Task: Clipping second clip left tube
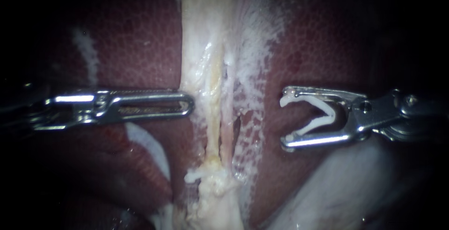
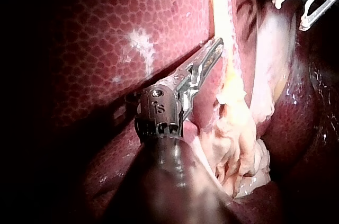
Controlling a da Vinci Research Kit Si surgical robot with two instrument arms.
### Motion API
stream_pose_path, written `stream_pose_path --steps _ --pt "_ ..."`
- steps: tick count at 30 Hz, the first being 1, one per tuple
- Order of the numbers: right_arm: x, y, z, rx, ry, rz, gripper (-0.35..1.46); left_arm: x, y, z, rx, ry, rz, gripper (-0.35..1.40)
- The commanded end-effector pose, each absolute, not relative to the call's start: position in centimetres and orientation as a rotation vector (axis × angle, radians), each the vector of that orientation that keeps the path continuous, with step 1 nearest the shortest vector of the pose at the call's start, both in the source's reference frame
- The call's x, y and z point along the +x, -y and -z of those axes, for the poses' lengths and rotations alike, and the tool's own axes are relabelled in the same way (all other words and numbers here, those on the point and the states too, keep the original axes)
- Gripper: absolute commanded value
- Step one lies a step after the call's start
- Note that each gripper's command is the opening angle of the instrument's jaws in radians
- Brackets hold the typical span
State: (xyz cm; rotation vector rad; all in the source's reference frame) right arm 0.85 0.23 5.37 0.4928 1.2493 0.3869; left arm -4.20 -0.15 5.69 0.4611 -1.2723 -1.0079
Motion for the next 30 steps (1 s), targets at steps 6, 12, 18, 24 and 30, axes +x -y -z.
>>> stream_pose_path --steps 6,12,18,24,30 --pt "0.85 -0.22 -5.38 0.493 -1.249 -0.386 0.6 -4.2 0.15 -5.69 0.461 1.272 1.008 -0.35" --pt "0.88 -0.12 -5.45 0.525 -1.24 -0.431 0.6 -4.15 0.11 -5.59 0.468 1.272 1.009 -0.35" --pt "1.03 0.05 -5.62 0.579 -1.198 -0.457 0.59 -4.01 0.0 -5.32 0.484 1.273 1.017 -0.35" --pt "1.27 0.24 -5.86 0.639 -1.165 -0.487 0.58 -3.92 -0.05 -5.12 0.484 1.288 1.03 -0.35" --pt "1.51 0.4 -6.05 0.687 -1.129 -0.503 0.57 -3.93 -0.01 -5.0 0.478 1.293 1.029 -0.35"
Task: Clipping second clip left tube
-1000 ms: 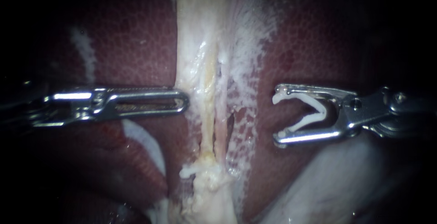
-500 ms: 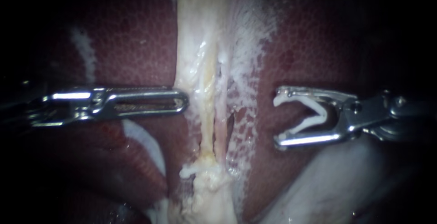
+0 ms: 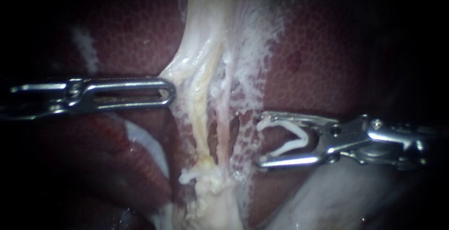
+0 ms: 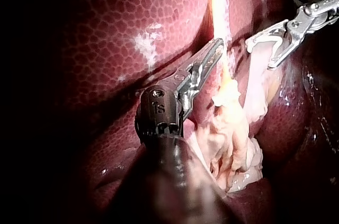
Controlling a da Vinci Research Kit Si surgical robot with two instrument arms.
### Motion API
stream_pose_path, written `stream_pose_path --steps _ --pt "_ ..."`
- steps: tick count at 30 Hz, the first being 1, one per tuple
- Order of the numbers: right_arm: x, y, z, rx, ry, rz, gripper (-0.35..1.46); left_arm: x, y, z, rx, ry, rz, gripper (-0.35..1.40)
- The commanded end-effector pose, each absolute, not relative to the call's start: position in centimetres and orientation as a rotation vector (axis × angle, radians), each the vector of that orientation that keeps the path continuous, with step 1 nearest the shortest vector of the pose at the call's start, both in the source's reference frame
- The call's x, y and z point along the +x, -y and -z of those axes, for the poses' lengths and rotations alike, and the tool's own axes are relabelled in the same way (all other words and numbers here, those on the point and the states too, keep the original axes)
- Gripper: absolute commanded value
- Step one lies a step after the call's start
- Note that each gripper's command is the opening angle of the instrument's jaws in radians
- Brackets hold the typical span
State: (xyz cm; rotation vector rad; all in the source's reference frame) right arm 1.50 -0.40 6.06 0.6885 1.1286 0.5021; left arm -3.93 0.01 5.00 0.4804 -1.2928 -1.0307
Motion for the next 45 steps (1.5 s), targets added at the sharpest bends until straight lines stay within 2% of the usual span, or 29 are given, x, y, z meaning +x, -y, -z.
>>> stream_pose_path --steps 1,20,32,45 --pt "1.55 0.43 -6.08 0.695 -1.124 -0.509 0.57 -3.94 0.0 -4.97 0.477 1.293 1.03 -0.35" --pt "2.02 0.49 -6.4 0.732 -1.108 -0.484 0.55 -3.95 0.05 -4.86 0.475 1.299 1.032 -0.35" --pt "2.37 0.68 -6.57 0.784 -1.097 -0.454 0.53 -3.94 0.05 -4.85 0.476 1.299 1.032 -0.35" --pt "2.59 0.68 -6.52 0.793 -1.099 -0.448 0.53 -3.94 0.04 -4.87 0.476 1.299 1.031 -0.35"
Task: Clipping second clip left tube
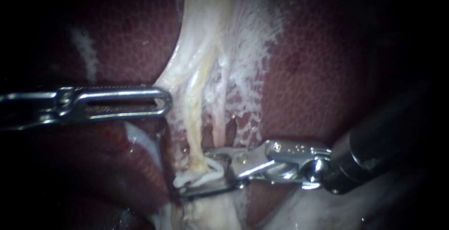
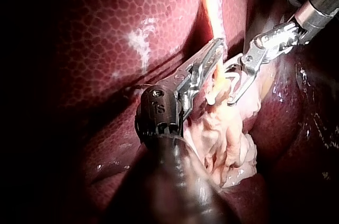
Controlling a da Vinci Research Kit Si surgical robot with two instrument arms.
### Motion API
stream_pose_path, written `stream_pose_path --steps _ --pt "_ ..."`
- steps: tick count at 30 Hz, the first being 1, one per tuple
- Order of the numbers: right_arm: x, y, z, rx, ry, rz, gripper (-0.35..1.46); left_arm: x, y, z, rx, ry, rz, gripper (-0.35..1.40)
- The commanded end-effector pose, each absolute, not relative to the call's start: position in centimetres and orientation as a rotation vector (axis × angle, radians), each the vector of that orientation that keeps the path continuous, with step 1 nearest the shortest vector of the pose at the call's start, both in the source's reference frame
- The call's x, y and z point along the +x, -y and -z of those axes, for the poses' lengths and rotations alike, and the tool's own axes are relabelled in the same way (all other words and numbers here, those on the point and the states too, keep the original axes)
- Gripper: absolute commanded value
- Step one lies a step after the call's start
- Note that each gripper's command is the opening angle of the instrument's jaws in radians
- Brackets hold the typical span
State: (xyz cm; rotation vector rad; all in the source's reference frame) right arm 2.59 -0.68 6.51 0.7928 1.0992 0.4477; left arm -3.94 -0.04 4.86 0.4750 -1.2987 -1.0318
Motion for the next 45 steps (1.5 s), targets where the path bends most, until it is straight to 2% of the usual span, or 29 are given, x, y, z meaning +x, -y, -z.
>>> stream_pose_path --steps 1,14,18,19,21,23,25,31,45 --pt "2.61 0.68 -6.52 0.793 -1.1 -0.447 0.53 -3.94 0.04 -4.87 0.476 1.299 1.031 -0.35" --pt "2.65 0.57 -6.44 0.808 -1.099 -0.44 0.43 -3.94 0.05 -4.88 0.475 1.299 1.031 -0.35" --pt "2.65 0.57 -6.45 0.827 -1.089 -0.463 0.36 -3.94 0.05 -4.88 0.475 1.299 1.031 -0.35" --pt "2.64 0.57 -6.46 0.834 -1.085 -0.473 0.32 -3.94 0.05 -4.88 0.475 1.299 1.031 -0.35" --pt "2.61 0.57 -6.46 0.841 -1.064 -0.509 -0.01 -3.94 0.05 -4.88 0.475 1.299 1.031 -0.35" --pt "2.58 0.58 -6.48 0.828 -1.028 -0.506 -0.34 -3.94 0.05 -4.89 0.475 1.299 1.031 -0.35" --pt "2.56 0.58 -6.52 0.819 -1.001 -0.502 -0.35 -3.95 0.05 -4.89 0.475 1.299 1.031 -0.35" --pt "2.55 0.61 -6.65 0.81 -1.001 -0.501 -0.35 -3.95 0.05 -4.89 0.475 1.299 1.031 -0.35" --pt "2.55 0.62 -6.65 0.81 -1.001 -0.5 -0.35 -3.95 0.05 -4.89 0.475 1.299 1.031 -0.35"
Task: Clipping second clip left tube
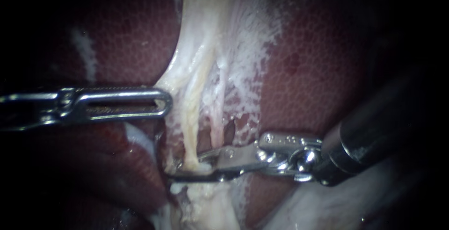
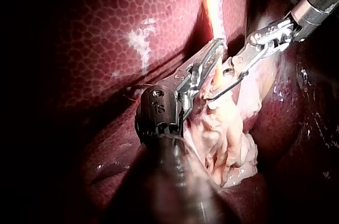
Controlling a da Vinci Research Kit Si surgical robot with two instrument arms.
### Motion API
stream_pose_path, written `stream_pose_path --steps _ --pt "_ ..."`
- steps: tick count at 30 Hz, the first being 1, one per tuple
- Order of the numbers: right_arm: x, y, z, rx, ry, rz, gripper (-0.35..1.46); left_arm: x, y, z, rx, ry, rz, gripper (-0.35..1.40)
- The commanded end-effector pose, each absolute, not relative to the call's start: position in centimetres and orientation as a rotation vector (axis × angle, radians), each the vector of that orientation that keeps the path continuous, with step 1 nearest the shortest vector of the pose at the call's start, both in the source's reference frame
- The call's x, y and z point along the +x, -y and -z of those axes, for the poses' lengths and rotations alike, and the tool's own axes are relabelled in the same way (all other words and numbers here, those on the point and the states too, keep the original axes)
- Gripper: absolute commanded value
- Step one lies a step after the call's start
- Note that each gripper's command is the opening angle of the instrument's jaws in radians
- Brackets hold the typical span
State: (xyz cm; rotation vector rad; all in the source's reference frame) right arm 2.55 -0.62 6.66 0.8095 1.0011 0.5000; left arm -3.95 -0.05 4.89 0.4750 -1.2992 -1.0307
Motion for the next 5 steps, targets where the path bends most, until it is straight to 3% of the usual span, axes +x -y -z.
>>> stream_pose_path --steps 1,5 --pt "2.55 0.62 -6.65 0.81 -1.001 -0.5 -0.35 -3.95 0.05 -4.89 0.475 1.299 1.031 -0.35" --pt "2.55 0.62 -6.65 0.807 -1.001 -0.502 -0.35 -3.95 0.05 -4.9 0.475 1.299 1.031 -0.35"
